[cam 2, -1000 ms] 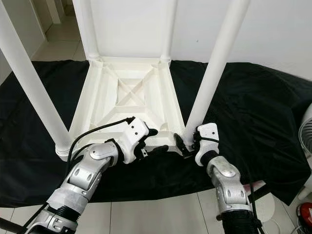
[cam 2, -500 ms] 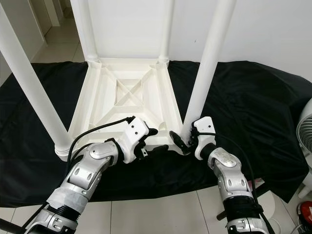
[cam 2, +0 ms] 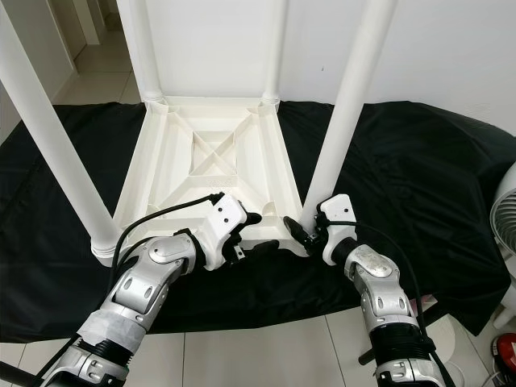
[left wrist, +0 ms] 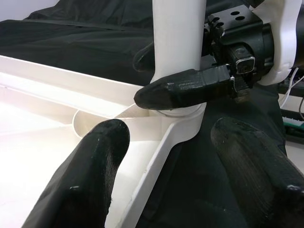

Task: Building children table

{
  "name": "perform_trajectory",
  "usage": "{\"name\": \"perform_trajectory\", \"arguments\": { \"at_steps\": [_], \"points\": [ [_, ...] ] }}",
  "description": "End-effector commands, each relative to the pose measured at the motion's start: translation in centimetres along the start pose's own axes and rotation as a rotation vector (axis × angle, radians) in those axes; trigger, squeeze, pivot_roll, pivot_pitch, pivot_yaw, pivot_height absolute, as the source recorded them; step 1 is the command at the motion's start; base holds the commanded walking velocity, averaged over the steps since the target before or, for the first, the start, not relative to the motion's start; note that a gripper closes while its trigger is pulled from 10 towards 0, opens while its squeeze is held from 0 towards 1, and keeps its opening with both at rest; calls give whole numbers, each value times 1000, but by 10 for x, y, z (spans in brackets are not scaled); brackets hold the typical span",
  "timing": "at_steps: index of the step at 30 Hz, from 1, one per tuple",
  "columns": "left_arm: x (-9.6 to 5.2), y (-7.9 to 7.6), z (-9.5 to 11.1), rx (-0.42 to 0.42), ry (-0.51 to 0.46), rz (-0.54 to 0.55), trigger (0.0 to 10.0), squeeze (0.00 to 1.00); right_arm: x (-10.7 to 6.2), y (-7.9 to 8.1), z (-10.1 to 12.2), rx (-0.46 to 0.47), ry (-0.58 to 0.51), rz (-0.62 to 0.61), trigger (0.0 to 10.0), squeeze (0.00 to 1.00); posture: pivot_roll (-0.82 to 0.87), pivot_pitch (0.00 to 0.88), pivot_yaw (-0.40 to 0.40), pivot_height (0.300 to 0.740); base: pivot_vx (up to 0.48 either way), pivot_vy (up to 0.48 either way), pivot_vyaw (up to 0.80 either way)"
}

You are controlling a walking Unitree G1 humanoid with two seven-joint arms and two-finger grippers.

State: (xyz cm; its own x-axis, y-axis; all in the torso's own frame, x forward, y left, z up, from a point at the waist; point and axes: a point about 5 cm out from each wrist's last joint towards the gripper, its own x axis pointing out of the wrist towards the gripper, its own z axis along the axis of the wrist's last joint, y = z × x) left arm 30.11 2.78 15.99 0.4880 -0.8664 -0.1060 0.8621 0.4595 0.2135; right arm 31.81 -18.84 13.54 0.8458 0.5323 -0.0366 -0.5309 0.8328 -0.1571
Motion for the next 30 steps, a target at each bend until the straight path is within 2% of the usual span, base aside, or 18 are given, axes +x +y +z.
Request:
{"name": "perform_trajectory", "arguments": {
  "at_steps": [1, 7, 9, 10, 15, 17, 18, 20, 21, 23, 25, 27, 30],
  "points": [
    [1, 0, 3, 2, -6, 47, 10000, 0, 1, 13, -15, 67, 51, -10, 10000, 0, 24, 25, -5, 740, 0, 0, 0],
    [1, -2, 2, 3, -5, 40, 10000, 0, 7, 25, -6, 89, -6, -109, 10000, 0, 19, 24, 0, 740, 0, 0, 0],
    [1, -2, 2, 3, -5, 40, 10000, 0, 7, 25, -6, 89, -6, -109, 10000, 0, 19, 24, 0, 740, 0, 0, 0],
    [1, -4, 2, 2, -4, 32, 10000, 0, 10, 27, -1, 120, -31, -174, 10000, 0, 19, 25, -2, 740, 0, 0, 0],
    [1, -5, 1, 2, -3, 30, 10000, 0, 13, 29, 3, 136, -52, -262, 10000, 0, 24, 25, -11, 740, 0, 0, 0],
    [1, -4, 1, 0, -1, 36, 10000, 0, 15, 31, 5, 172, -63, -389, 10000, 0, 27, 25, -15, 740, 0, 0, 0],
    [1, -4, 1, 0, -1, 36, 10000, 0, 15, 31, 5, 172, -63, -389, 10000, 0, 27, 25, -15, 740, 0, 0, 0],
    [1, -4, 1, -3, -2, 41, 10000, 0, 14, 35, 4, 220, -49, -573, 10000, 0, 27, 25, -19, 740, 0, 0, 0],
    [1, -4, 1, -3, -2, 41, 10000, 0, 14, 35, 4, 220, -49, -573, 10000, 0, 27, 25, -19, 740, 0, 0, 0],
    [1, -5, 1, -6, -3, 42, 10000, 0, 13, 42, 4, 270, -31, -719, 10000, 0, 27, 25, -19, 740, 0, 0, 0],
    [1, -6, 1, -8, -3, 41, 10000, 0, 15, 46, 6, 292, -31, -722, 10000, 0, 22, 28, -17, 740, 0, 0, 0],
    [2, -6, 1, -9, -3, 39, 10000, 0, 19, 51, 8, 297, -37, -677, 10000, 0, 21, 30, -18, 740, 0, 0, 0],
    [2, -7, 1, -9, -3, 36, 10000, 0, 19, 51, 9, 296, -40, -664, 10000, 0, 21, 30, -18, 740, 0, 0, 0]
  ]
}}
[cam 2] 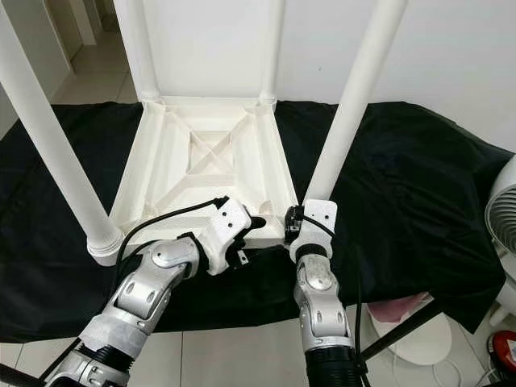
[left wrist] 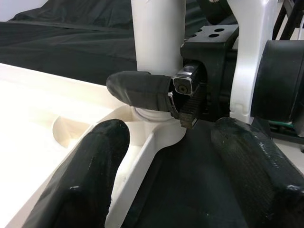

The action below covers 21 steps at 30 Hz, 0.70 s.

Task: Building children table

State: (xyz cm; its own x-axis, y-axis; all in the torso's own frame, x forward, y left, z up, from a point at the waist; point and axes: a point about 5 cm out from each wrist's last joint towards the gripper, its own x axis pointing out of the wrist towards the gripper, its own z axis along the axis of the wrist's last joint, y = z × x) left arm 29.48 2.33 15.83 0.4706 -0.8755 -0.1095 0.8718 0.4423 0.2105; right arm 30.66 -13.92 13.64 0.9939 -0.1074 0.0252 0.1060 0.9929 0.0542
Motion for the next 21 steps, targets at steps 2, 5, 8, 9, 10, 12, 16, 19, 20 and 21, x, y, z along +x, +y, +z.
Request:
{"name": "perform_trajectory", "arguments": {
  "at_steps": [2, 5, 8, 9, 10, 12, 16, 19, 20, 21],
  "points": [
    [0, 2, 1, -11, -1, 58, 10000, 0, -2, 4, 1, 90, 6, 18, 10000, 384, 22, 35, -22, 740, 0, 0, 0],
    [0, 2, 0, -16, 2, 62, 10000, 0, -5, 4, 4, 111, -17, 64, 10000, 1000, 23, 39, -25, 740, 0, 0, 0],
    [0, 1, -1, -17, 3, 63, 10000, 0, -6, 4, 5, 111, -19, 77, 10000, 1000, 23, 39, -25, 740, 0, 0, 0],
    [-1, 1, -1, -18, 4, 64, 10000, 0, -8, 3, 7, 107, -25, 96, 10000, 1000, 23, 42, -28, 740, 0, 0, 0],
    [-1, 1, -1, -18, 4, 64, 10000, 0, -9, 2, 8, 103, -30, 110, 10000, 1000, 23, 42, -28, 740, 0, 0, 0],
    [-1, 1, -1, -20, 5, 66, 10000, 0, -11, -3, 10, 91, -38, 157, 10000, 1000, 22, 48, -29, 740, 0, 0, 0],
    [-1, 1, -1, -24, 5, 70, 10000, 0, -16, -8, 9, 72, -30, 237, 10000, 1000, 18, 55, -28, 740, 0, 0, 0],
    [-1, 2, -1, -25, 6, 71, 10000, 0, -18, -19, 6, 26, -13, 297, 10000, 0, 14, 63, -28, 740, 0, 0, 0],
    [-1, 2, -1, -25, 6, 72, 10000, 0, -20, -24, 5, 5, -6, 324, 10000, 0, 14, 63, -28, 740, 0, 0, 0],
    [-1, 2, -1, -26, 5, 73, 10000, 0, -20, -31, 3, -23, 4, 349, 10000, 0, 12, 63, -27, 740, 0, 0, 0]
  ]
}}
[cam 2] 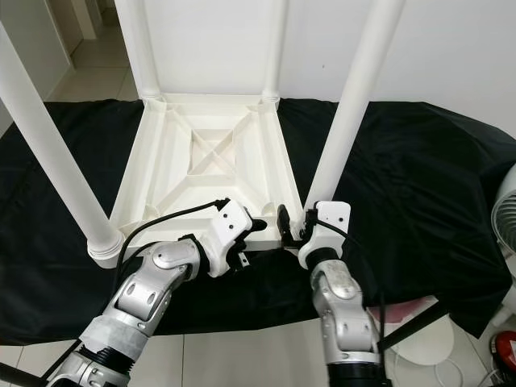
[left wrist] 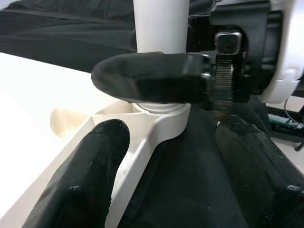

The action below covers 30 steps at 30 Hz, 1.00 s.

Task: Building children table

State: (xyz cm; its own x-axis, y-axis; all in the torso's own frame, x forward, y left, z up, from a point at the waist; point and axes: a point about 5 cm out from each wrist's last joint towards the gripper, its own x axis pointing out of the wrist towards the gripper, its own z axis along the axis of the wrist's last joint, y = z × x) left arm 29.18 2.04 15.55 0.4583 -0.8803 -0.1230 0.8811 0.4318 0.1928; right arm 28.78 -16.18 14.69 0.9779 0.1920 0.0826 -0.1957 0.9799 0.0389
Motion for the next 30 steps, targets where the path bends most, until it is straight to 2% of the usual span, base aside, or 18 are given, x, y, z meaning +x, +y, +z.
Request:
{"name": "perform_trajectory", "arguments": {
  "at_steps": [1, 7, 9, 15, 19, 20, 21, 22, 23, 24, 25, 30],
  "points": [
    [-2, 7, 1, -11, -7, 89, 10000, 0, -8, -10, -10, -36, 57, 71, 10000, 0, 10, 62, -27, 740, 0, 0, 0],
    [-1, 7, 1, -11, -6, 87, 10000, 0, -8, -16, -18, -97, 102, 203, 10000, 0, 9, 56, -23, 740, 0, 0, 0],
    [-1, 8, 2, -8, -6, 86, 10000, 0, -2, -19, -18, -112, 109, 260, 10000, 0, 13, 49, -19, 740, 0, 0, 0],
    [-2, 9, 3, 0, -4, 83, 10000, 0, 9, -21, -16, -123, 101, 322, 10000, 0, 17, 47, -18, 740, 0, 0, 0],
    [-3, 5, 1, 10, 4, 48, 10000, 0, 24, -20, -14, -159, 100, 381, 10000, 0, 24, 41, -17, 740, 0, 0, 0],
    [-3, 5, 1, 11, 7, 42, 10000, 0, 27, -20, -15, -168, 103, 395, 9137, 0, 28, 37, -17, 740, 0, 0, 0],
    [-3, 1, 1, 19, 11, 15, 10000, 0, 32, -20, -16, -189, 109, 410, 7608, 0, 28, 37, -17, 740, 0, 0, 0],
    [-3, 1, 1, 19, 11, 15, 10000, 0, 32, -20, -16, -189, 109, 410, 7608, 0, 28, 37, -17, 740, 0, 0, 0],
    [-3, 0, 1, 19, 13, 1, 10000, 0, 33, -20, -17, -194, 114, 414, 4392, 0, 32, 36, -20, 740, 0, 0, 0],
    [-3, -1, 0, 19, 14, -8, 10000, 0, 34, -20, -17, -196, 117, 415, 4392, 0, 32, 36, -20, 740, 0, 0, 0],
    [-4, -3, 0, 22, 15, -23, 10000, 0, 34, -21, -17, -194, 121, 420, 0, 0, 33, 38, -20, 740, 0, 0, 0],
    [-5, -7, -2, 26, 23, -42, 10000, 0, 35, -22, -19, -207, 131, 434, 0, 0, 36, 39, -23, 740, 0, 0, 0]
  ]
}}
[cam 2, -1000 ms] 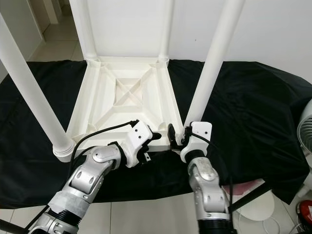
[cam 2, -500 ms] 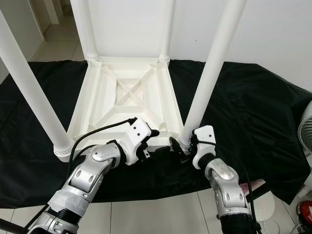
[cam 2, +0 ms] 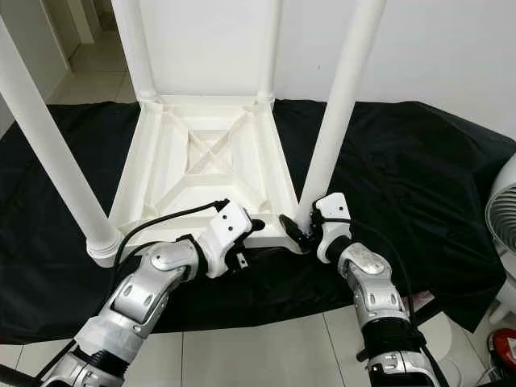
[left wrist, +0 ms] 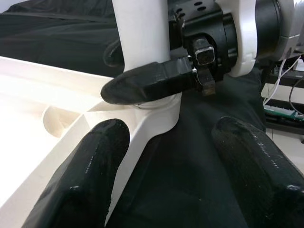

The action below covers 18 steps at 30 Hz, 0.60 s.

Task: Building children table

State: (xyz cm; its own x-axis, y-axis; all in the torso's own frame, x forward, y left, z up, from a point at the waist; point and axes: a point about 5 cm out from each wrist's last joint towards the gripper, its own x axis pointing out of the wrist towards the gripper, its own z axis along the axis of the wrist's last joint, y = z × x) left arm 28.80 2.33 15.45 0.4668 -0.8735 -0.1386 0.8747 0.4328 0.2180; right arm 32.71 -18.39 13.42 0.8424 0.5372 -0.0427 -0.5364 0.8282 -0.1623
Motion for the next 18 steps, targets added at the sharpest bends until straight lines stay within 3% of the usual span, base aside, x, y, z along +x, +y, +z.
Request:
{"name": "perform_trajectory", "arguments": {
  "at_steps": [1, 7, 8, 9, 10, 18],
  "points": [
    [0, -6, -2, 3, 13, -52, 10000, 0, 3, 6, -5, -5, 32, 57, 0, 0, 35, 41, -23, 740, 0, 0, 0],
    [1, -7, -3, 2, 26, -59, 10000, 0, 0, 7, -15, 17, 44, 58, 0, 0, 29, 42, -21, 740, 0, 0, 0],
    [1, -7, -3, 2, 28, -59, 10000, 0, 0, 7, -16, 19, 44, 56, 8000, 0, 28, 43, -21, 740, 0, 0, 0],
    [0, -7, -3, 3, 28, -59, 10000, 0, 0, 7, -17, 25, 44, 44, 8000, 0, 28, 43, -21, 740, 0, 0, 0],
    [0, -7, -3, 2, 28, -60, 10000, 0, -1, 7, -17, 33, 43, 31, 10000, 0, 26, 43, -20, 740, 0, 0, 0],
    [1, -10, -4, 0, 32, -66, 10000, 0, -1, 12, -19, 75, 48, -119, 10000, 0, 23, 42, -22, 740, 0, 0, 0]
  ]
}}
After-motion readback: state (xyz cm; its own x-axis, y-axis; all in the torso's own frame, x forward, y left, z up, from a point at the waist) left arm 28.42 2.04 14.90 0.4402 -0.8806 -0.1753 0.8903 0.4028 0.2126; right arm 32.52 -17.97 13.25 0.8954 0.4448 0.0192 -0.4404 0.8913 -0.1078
